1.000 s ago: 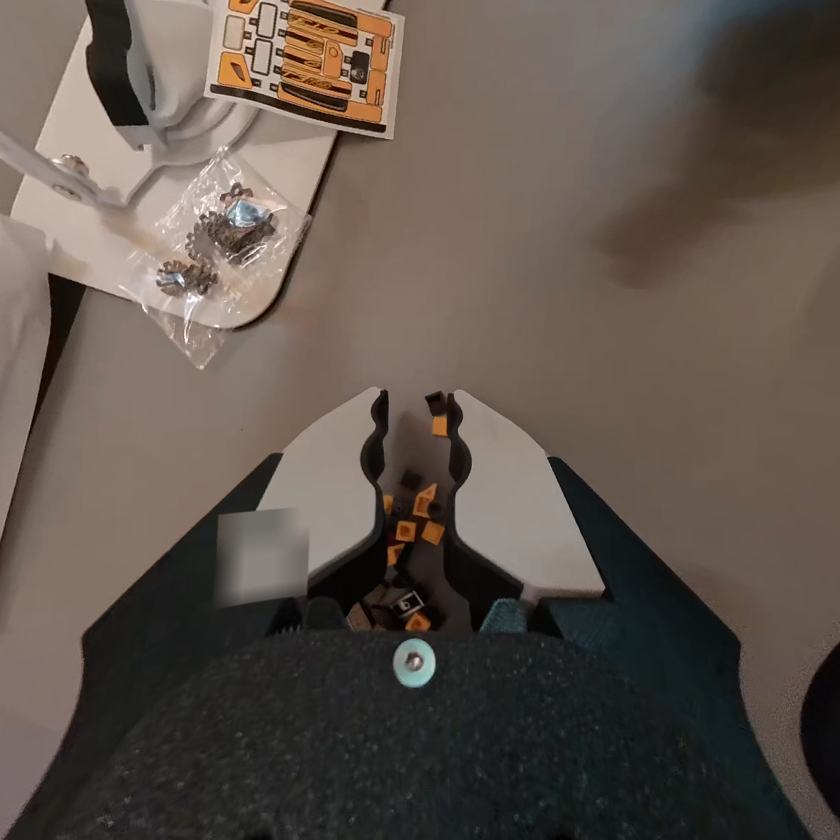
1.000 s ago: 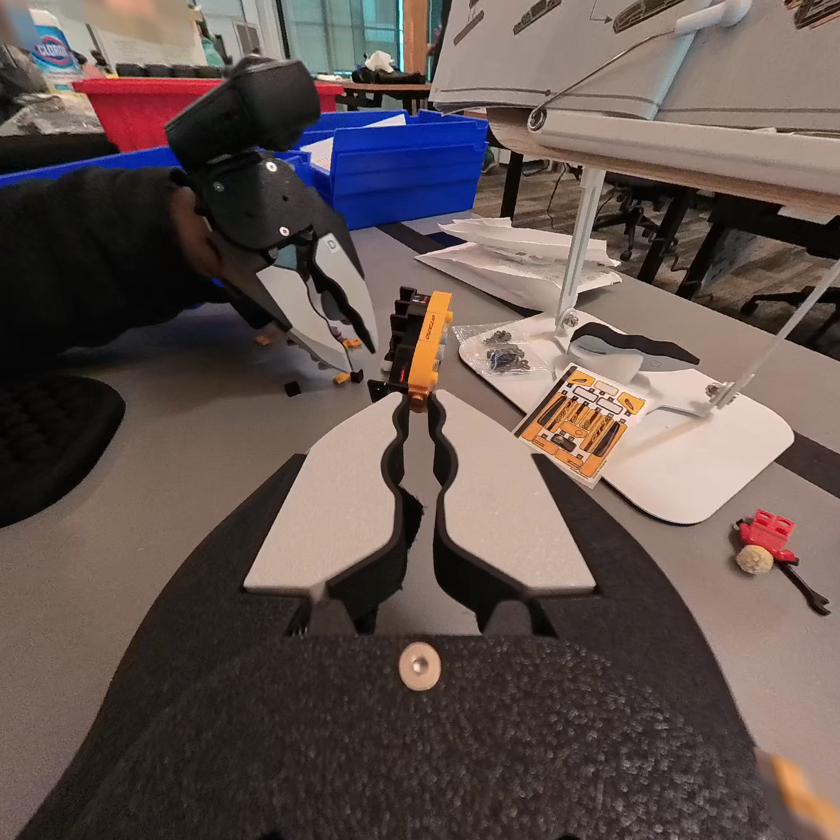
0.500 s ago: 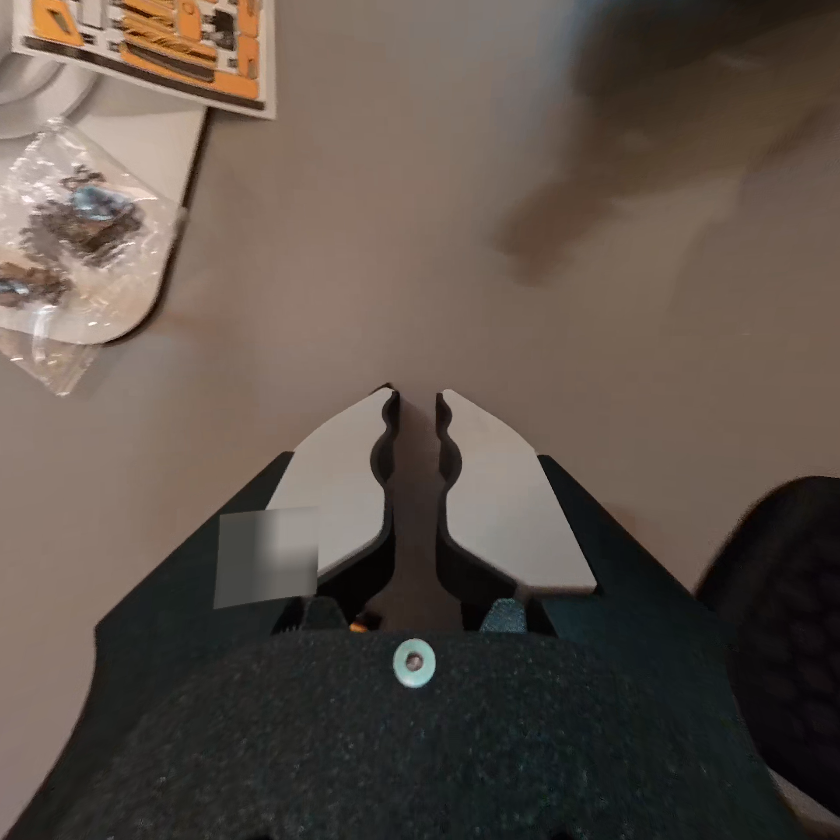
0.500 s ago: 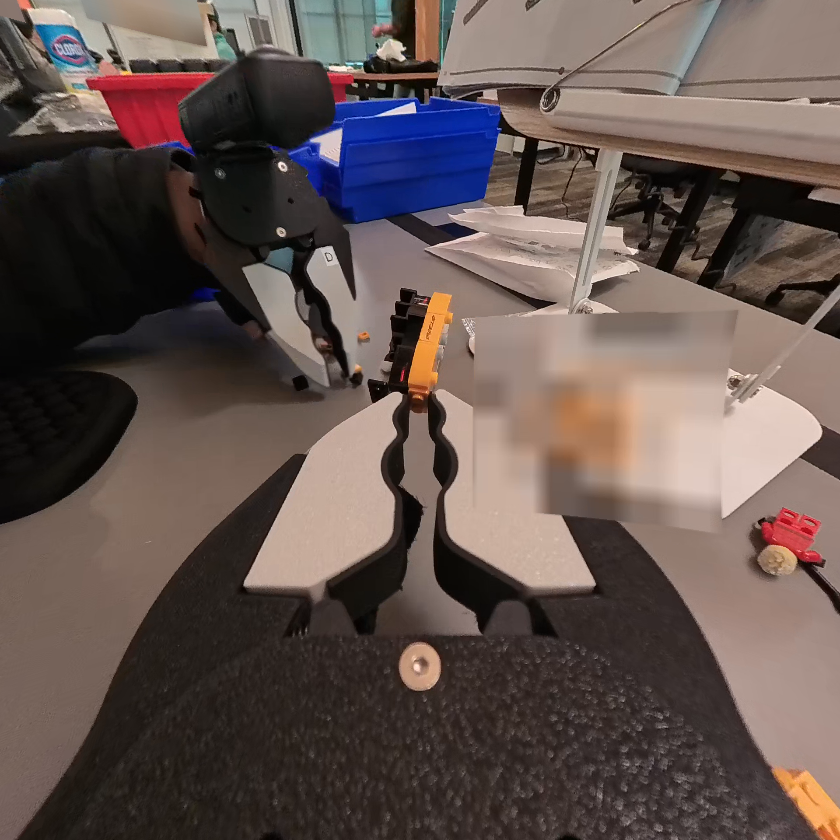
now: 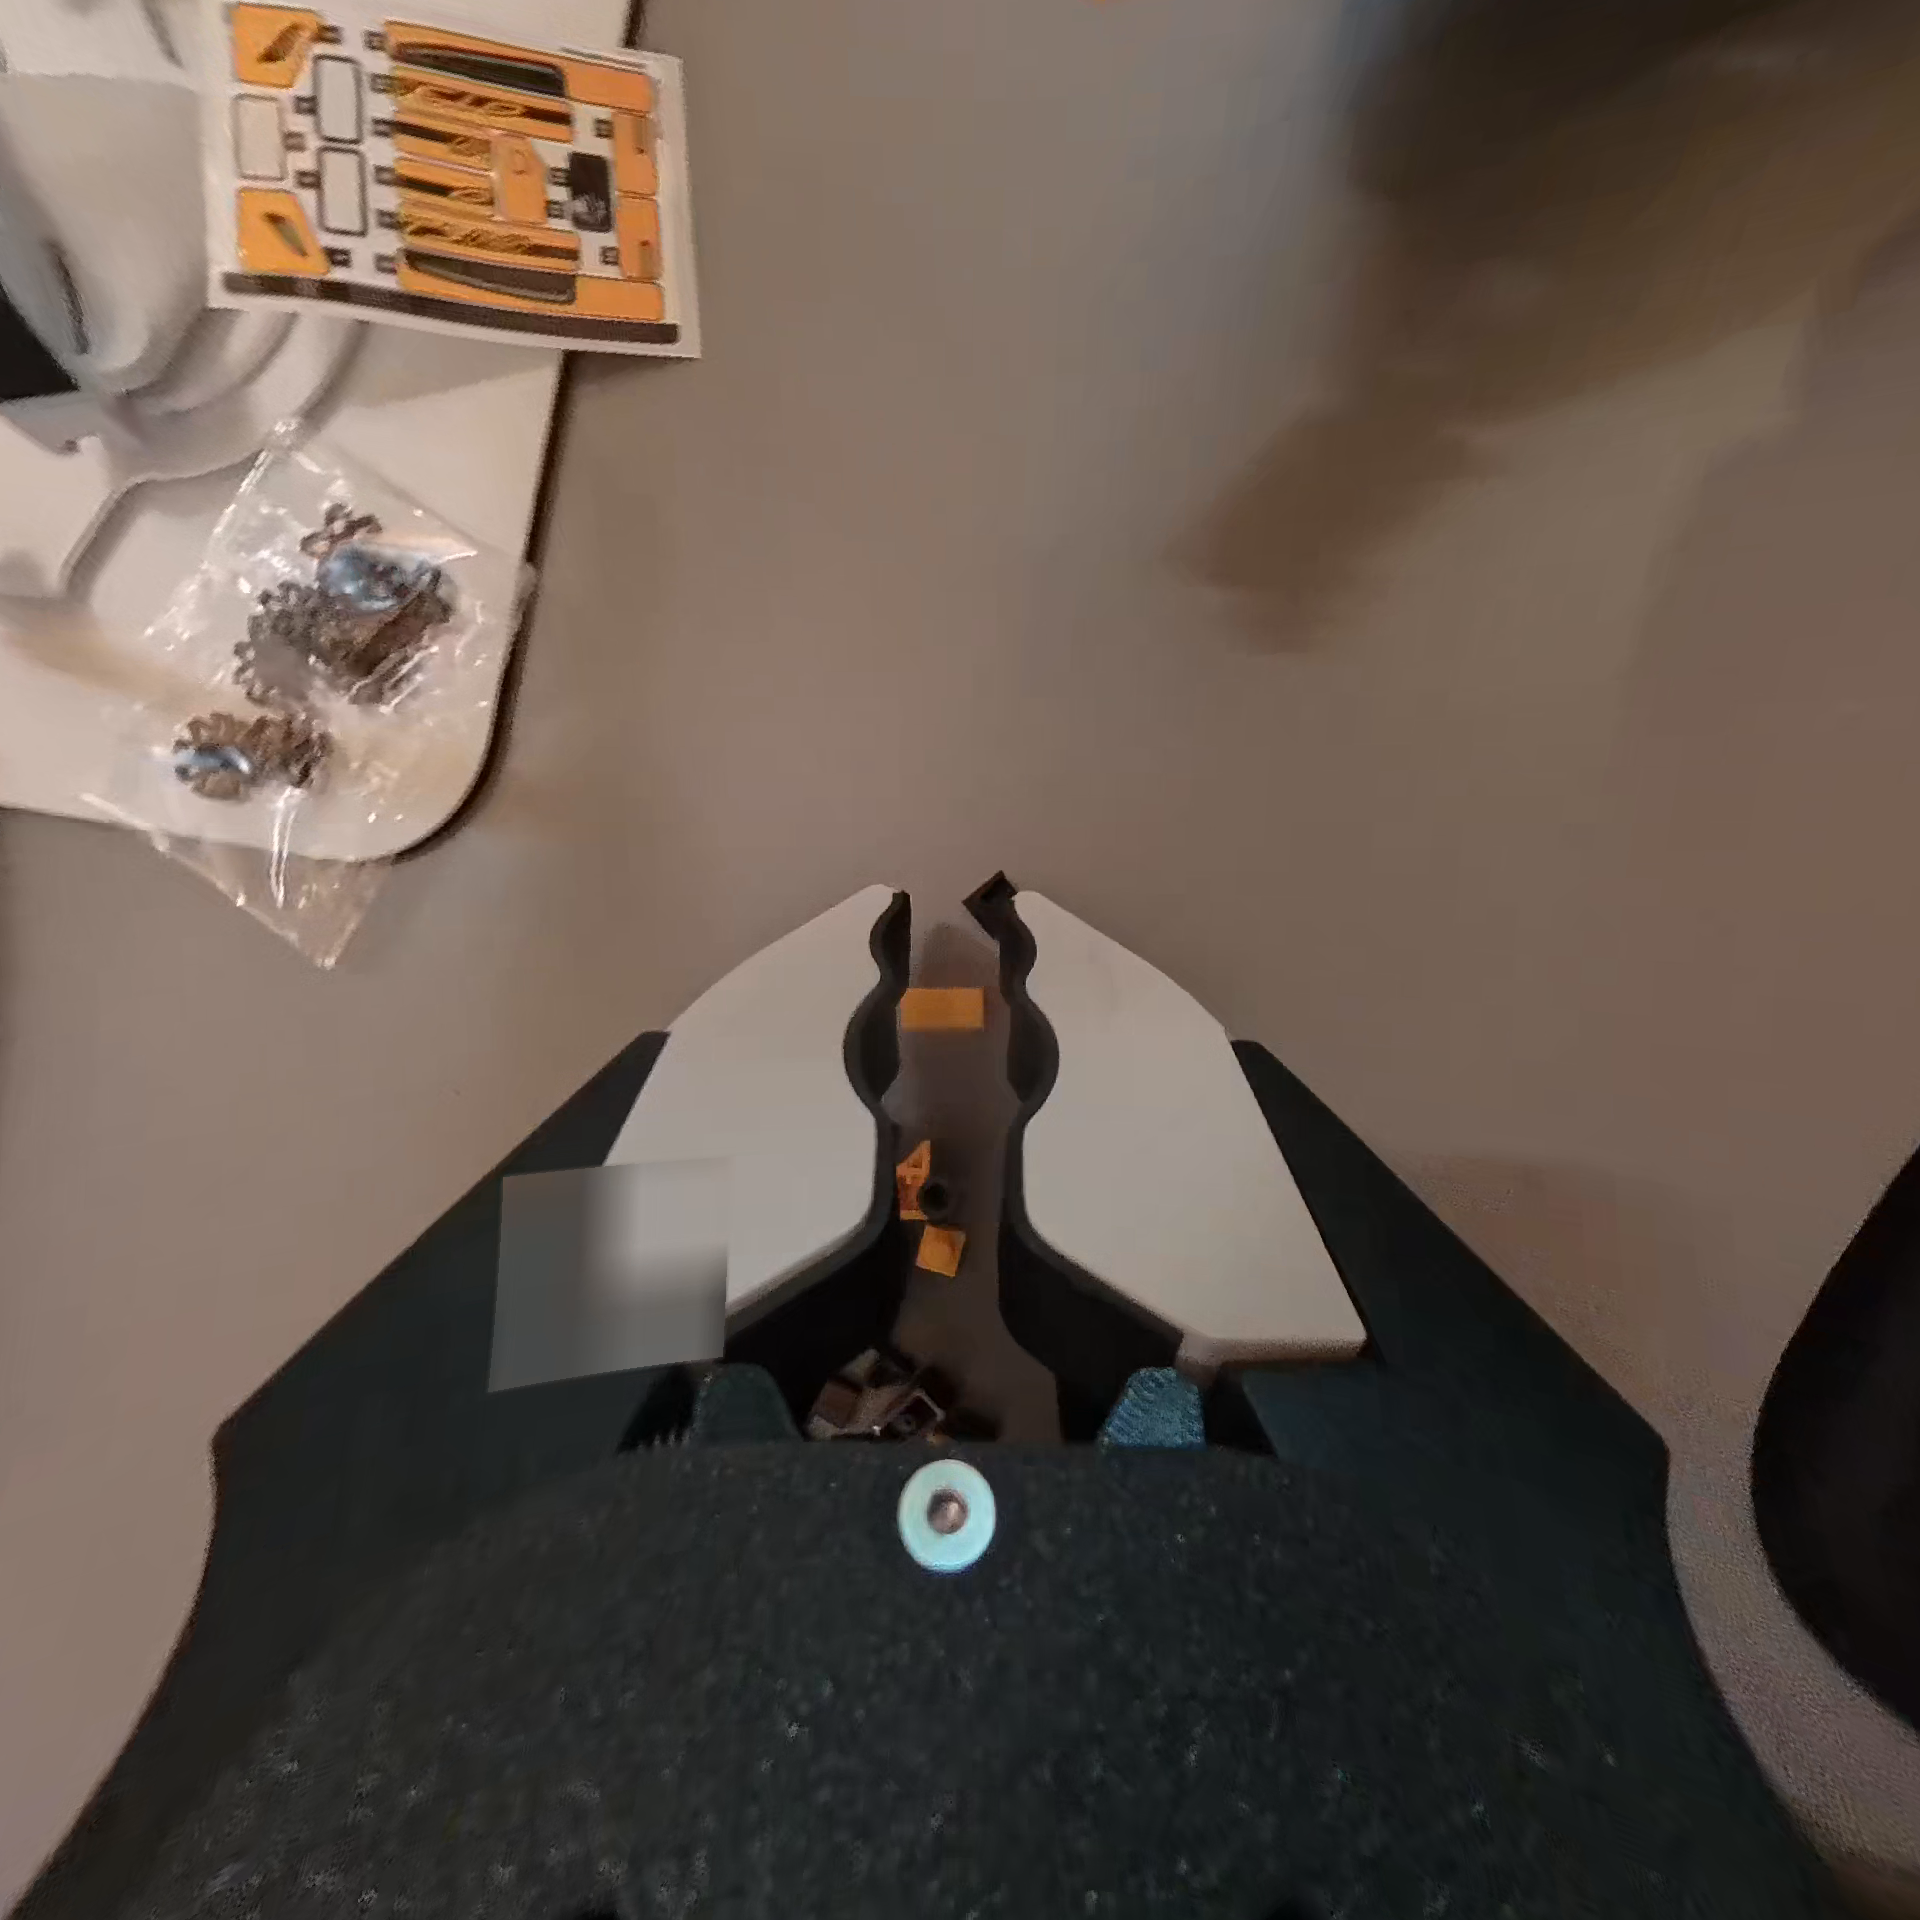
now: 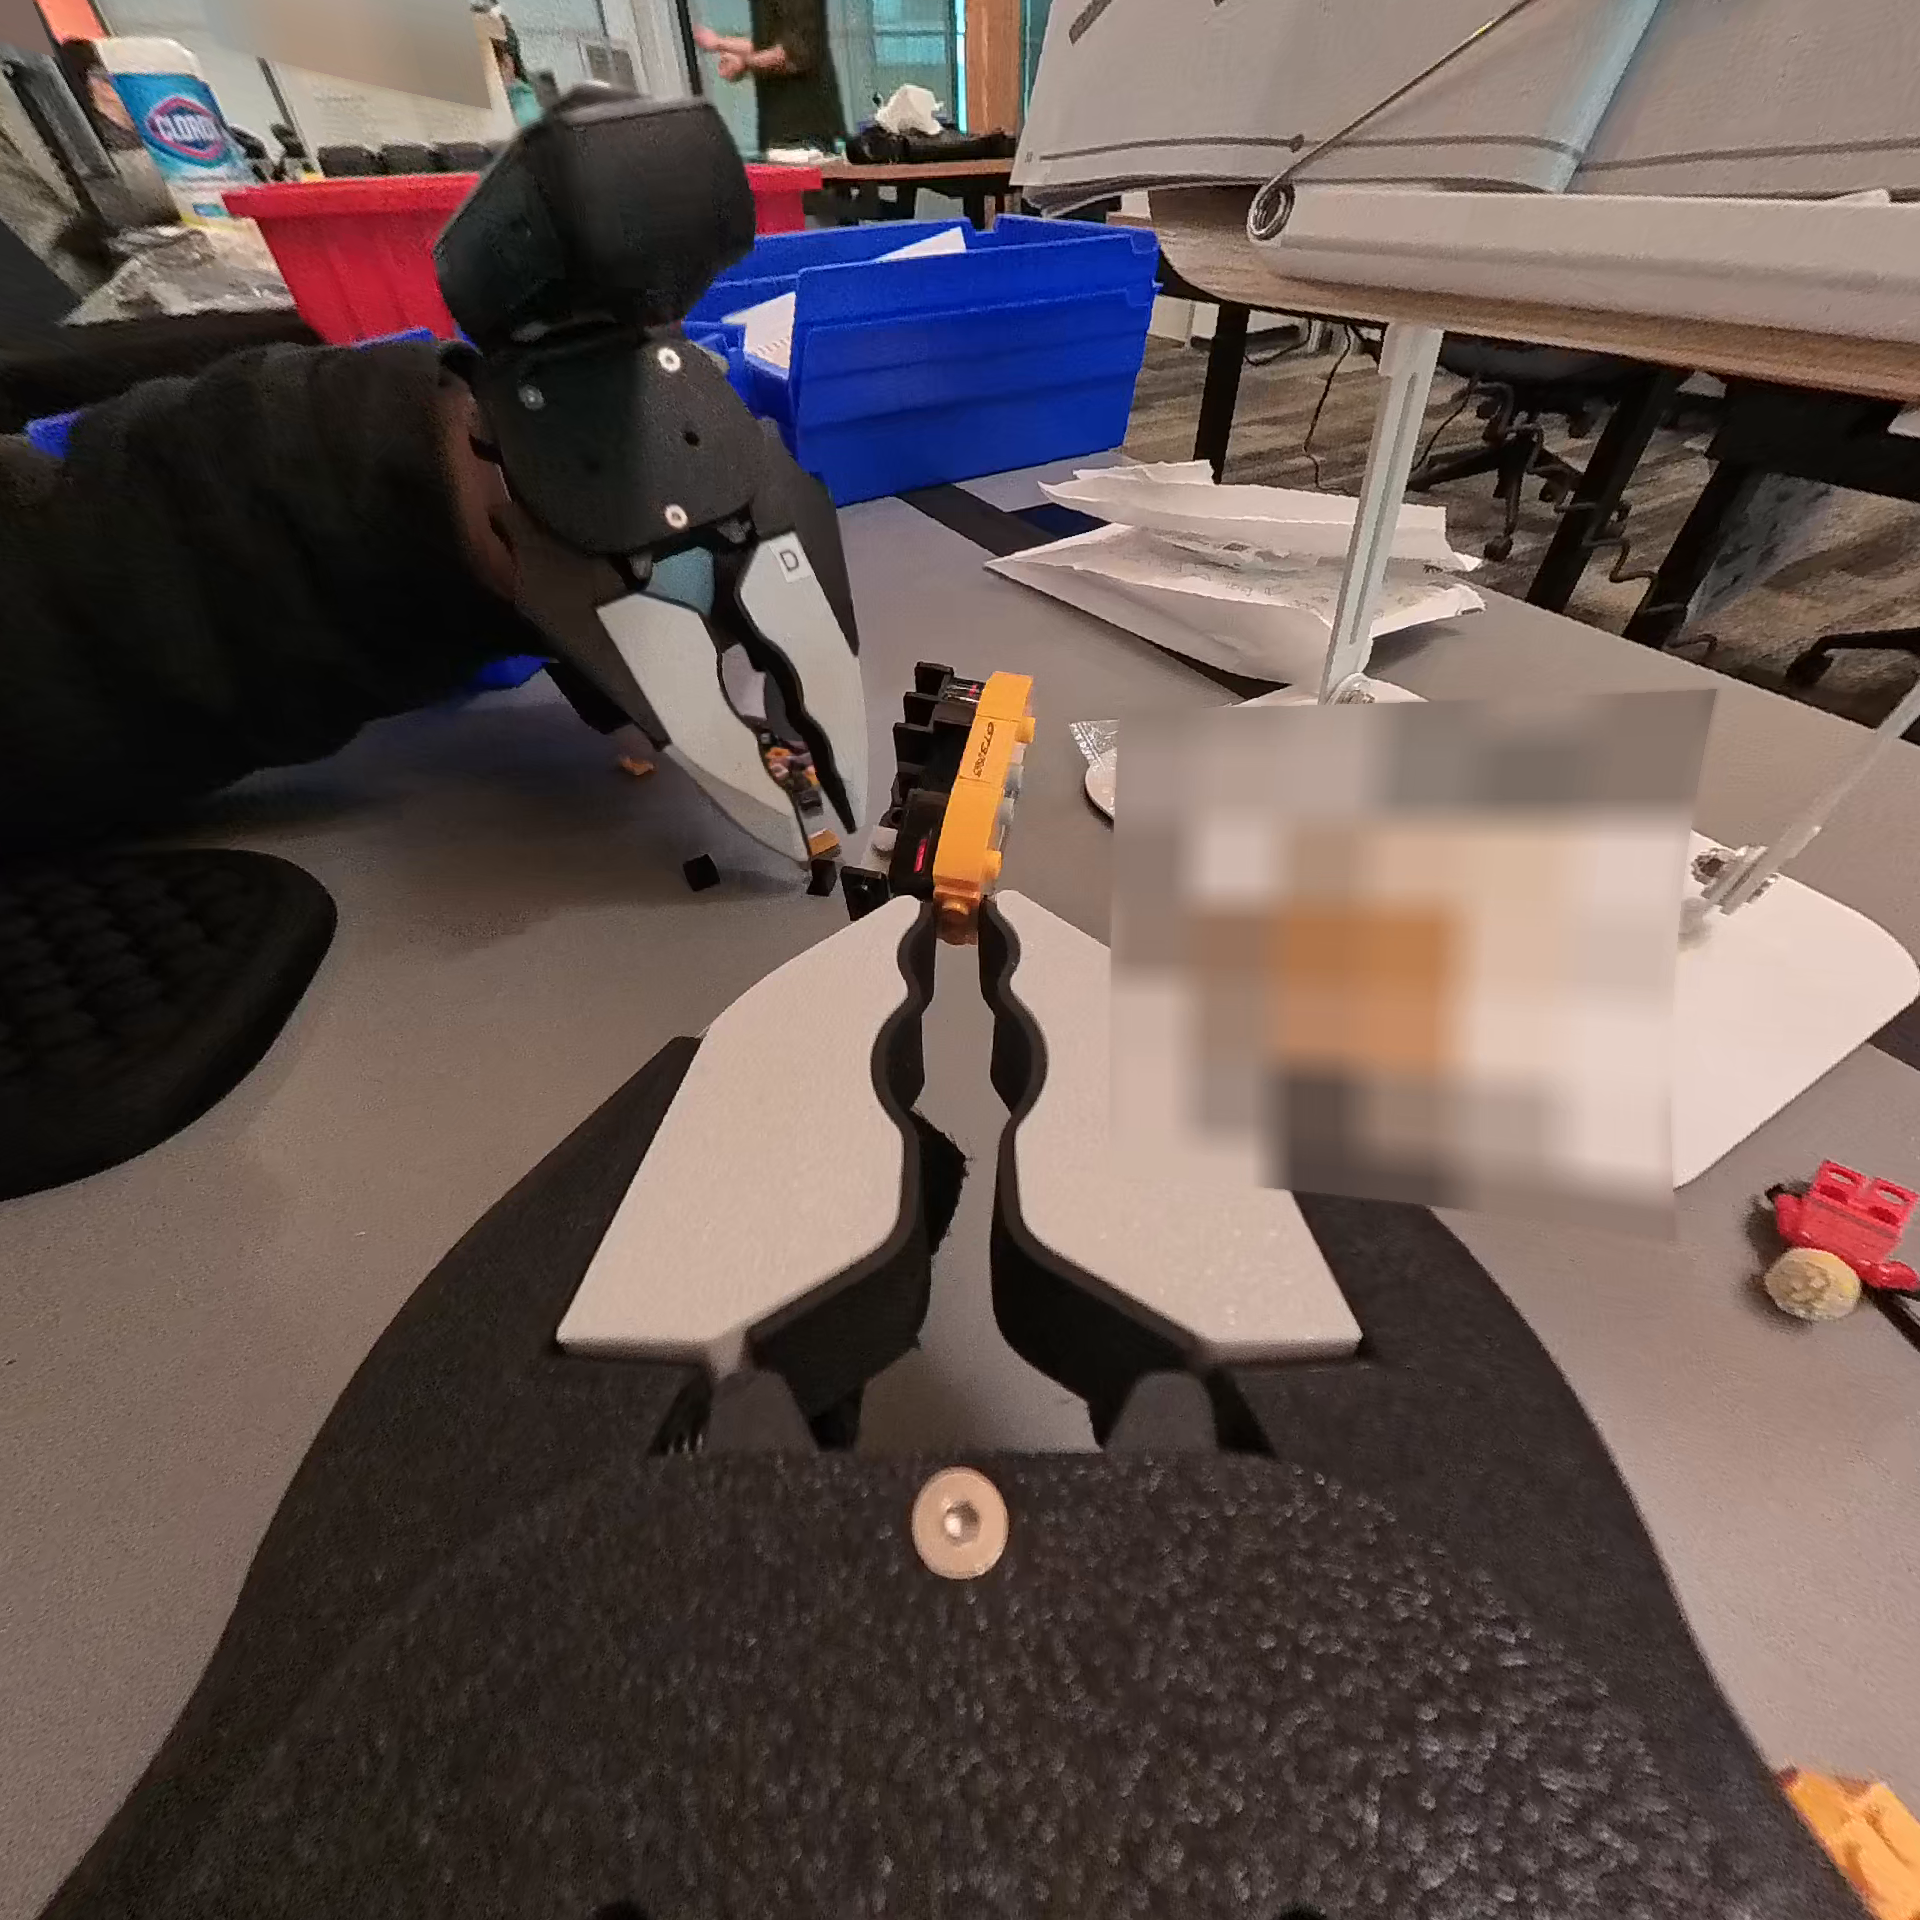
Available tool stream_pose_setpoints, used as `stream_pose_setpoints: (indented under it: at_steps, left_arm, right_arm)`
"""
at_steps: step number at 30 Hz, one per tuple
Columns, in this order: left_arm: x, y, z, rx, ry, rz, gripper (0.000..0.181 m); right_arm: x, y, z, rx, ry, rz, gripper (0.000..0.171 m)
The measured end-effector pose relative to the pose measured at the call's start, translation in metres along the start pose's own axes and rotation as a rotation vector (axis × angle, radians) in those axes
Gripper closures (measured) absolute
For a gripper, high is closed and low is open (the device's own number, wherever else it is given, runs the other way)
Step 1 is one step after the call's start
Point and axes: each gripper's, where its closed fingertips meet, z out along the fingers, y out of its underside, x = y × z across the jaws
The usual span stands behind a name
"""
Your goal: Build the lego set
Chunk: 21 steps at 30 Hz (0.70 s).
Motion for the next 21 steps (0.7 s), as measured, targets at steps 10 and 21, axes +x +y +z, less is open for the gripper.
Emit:
stream_pose_setpoints:
  at_steps: [10, 21]
  left_arm:
    - [0.009, 0.005, 0.009, -0.124, 0.124, 0.096, 0.176]
    - [0.022, -0.073, 0.016, 0.360, 0.146, -0.446, 0.176]
  right_arm:
    - [0.001, 0.002, 0.000, -0.005, -0.008, 0.003, 0.164]
    - [0.018, 0.000, -0.005, -0.004, 0.066, 0.050, 0.164]
